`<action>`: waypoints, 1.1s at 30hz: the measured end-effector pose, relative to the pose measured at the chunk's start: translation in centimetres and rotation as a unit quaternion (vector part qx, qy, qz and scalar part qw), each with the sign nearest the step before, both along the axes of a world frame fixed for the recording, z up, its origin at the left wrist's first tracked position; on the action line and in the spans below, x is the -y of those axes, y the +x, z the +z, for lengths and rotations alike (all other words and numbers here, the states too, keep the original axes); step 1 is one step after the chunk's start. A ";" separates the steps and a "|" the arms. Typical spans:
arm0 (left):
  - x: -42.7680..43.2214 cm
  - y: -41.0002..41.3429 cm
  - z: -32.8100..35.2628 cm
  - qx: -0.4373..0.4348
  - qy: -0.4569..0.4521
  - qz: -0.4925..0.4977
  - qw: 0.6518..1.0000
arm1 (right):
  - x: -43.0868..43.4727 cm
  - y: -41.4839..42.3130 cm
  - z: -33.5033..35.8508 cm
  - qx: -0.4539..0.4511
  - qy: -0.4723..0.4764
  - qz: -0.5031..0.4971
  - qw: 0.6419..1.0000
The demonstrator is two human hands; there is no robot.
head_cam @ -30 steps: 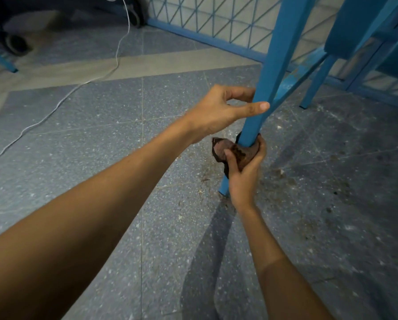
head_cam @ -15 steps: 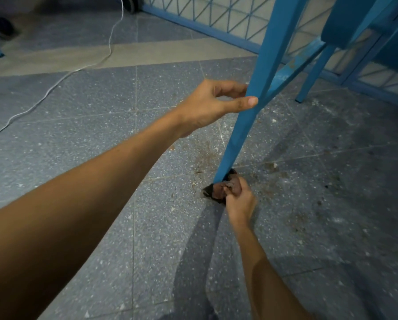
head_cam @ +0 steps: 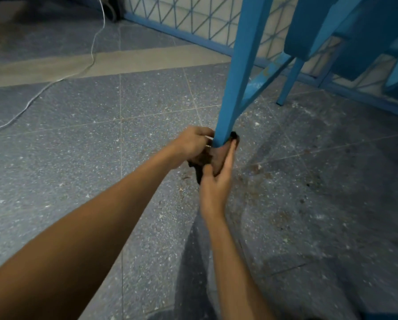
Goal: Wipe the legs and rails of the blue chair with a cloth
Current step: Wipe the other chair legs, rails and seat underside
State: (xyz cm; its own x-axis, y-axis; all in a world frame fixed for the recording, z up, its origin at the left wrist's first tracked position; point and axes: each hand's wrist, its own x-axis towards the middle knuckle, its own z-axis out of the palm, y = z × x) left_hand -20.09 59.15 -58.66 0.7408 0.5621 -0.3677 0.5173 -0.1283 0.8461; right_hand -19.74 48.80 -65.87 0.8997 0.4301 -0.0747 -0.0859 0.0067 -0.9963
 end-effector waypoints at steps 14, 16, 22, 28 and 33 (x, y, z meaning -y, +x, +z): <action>-0.7 0.3 -0.4 -0.006 0.075 -0.032 0.997 | 1.0 0.0 -1.9 -0.058 -0.062 0.023 0.996; -0.9 0.4 -0.3 -0.007 0.070 -0.028 0.997 | 1.0 -0.1 -1.8 -0.029 -0.063 0.021 0.997; -0.7 0.3 -0.1 -0.003 0.065 -0.033 0.997 | 2.0 -0.1 -4.6 -0.037 -0.177 0.044 0.982; -0.7 0.1 -0.4 0.013 0.066 -0.023 0.997 | 2.2 0.9 -4.5 -0.078 -0.164 0.063 0.981; -0.6 0.0 -0.6 0.014 0.068 -0.021 0.997 | 2.5 -0.7 -2.3 -0.064 -0.118 0.080 0.988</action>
